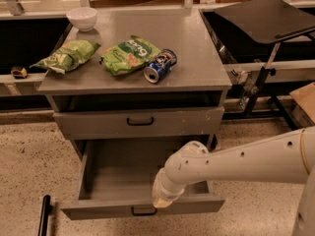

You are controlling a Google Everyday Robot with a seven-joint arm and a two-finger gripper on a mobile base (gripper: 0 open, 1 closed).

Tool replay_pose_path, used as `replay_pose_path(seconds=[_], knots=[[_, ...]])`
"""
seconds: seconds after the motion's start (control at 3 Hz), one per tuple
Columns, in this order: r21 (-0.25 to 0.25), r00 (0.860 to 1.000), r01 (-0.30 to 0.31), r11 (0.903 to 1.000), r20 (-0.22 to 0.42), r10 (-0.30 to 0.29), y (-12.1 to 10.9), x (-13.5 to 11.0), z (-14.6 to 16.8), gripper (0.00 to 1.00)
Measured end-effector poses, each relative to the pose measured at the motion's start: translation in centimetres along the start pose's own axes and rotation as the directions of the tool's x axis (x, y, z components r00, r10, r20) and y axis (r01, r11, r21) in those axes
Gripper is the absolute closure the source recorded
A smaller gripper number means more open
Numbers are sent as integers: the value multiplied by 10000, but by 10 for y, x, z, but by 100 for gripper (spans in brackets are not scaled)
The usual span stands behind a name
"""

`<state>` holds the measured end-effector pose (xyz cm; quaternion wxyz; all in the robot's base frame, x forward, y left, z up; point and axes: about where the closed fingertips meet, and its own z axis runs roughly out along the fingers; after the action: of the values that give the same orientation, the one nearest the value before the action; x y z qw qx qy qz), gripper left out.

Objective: Close middle drawer

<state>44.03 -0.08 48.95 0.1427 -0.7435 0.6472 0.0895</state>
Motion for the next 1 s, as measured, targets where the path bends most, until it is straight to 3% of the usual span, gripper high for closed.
replay_pose_path(seconds=[0.33, 0.67, 1.0], knots=[[156, 9984, -149, 9998, -538, 157, 8, 7, 0, 62], [212, 9958, -519, 9984, -738, 533, 10, 30, 10, 35], [81, 9968, -754, 9971, -272, 756, 17, 35, 11, 49]])
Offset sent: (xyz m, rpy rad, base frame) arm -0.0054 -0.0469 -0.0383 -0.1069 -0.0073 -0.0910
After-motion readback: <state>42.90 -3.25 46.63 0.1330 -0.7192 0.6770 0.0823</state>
